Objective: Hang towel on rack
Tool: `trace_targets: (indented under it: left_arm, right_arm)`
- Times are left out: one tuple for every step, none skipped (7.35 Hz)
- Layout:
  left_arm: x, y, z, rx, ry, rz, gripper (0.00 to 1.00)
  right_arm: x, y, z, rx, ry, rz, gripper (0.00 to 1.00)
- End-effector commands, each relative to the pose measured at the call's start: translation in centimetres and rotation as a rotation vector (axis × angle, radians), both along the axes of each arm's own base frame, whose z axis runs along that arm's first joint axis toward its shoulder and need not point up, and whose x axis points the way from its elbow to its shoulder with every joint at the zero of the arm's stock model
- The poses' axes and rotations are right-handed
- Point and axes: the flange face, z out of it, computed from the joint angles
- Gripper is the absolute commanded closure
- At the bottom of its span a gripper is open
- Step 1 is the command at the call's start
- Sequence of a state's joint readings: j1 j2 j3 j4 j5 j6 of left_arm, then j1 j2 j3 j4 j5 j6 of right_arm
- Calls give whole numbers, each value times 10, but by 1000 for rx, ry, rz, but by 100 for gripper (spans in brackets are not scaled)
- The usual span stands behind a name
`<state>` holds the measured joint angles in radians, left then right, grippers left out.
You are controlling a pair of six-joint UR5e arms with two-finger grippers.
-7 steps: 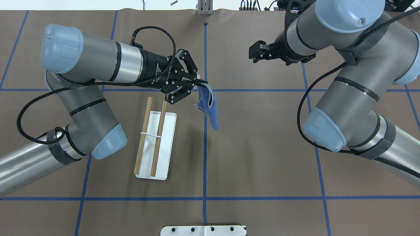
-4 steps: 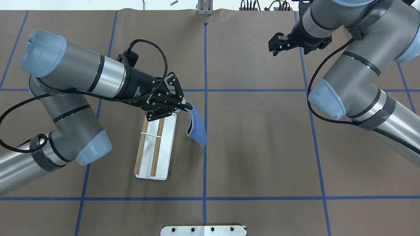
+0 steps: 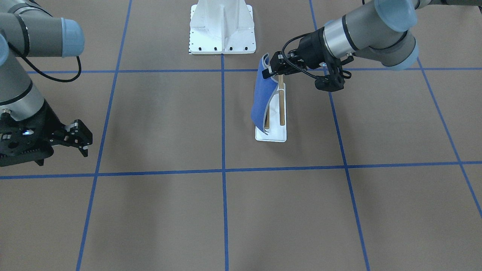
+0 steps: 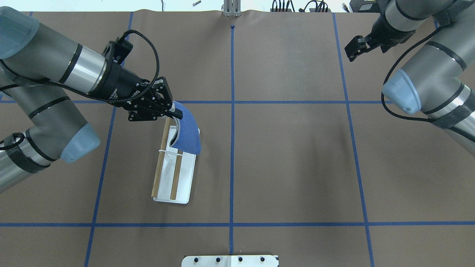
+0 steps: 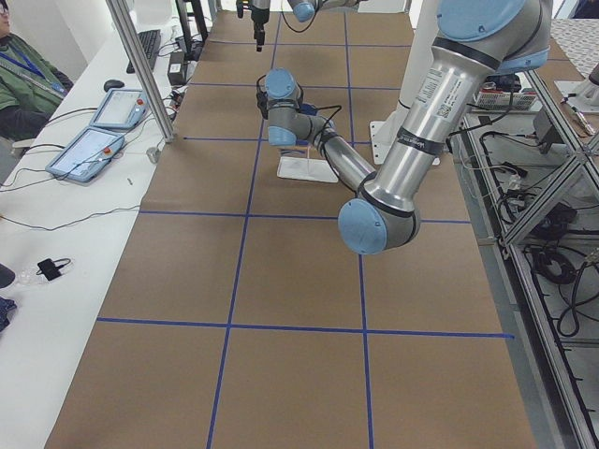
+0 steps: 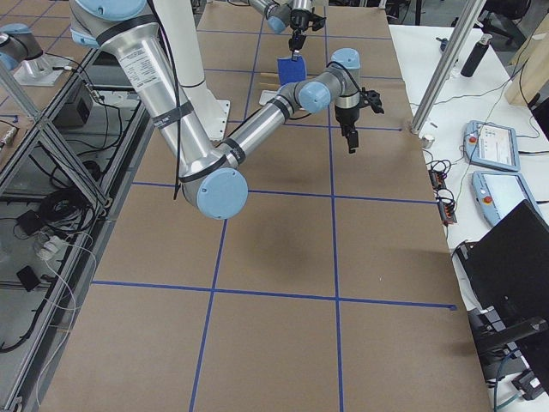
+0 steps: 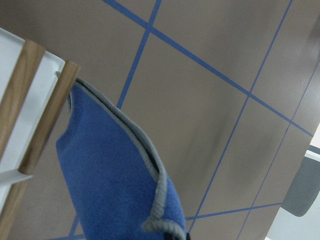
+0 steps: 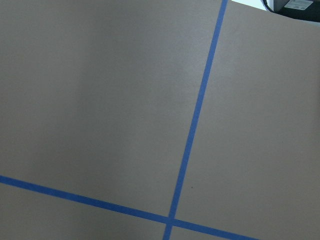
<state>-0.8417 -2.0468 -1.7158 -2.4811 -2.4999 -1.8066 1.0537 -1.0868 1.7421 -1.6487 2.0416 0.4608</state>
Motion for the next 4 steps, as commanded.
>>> trace_targets:
  left_arm:
    - [-12,-24,24,119,-22,-9,100]
    - [-17,-31,51,116,-53,-18,100]
    - [-22,-29,75,164,-73,-17,100]
    - [-29,-27,102,184,-97,-14,100]
  right_arm:
    - [40,-14,41,42,42,-99,0]
    - [44,-15,52,41,34,-139,0]
    - [45,-13,57,37,35,-142,0]
    - [49,-11,65,29,36,-140,0]
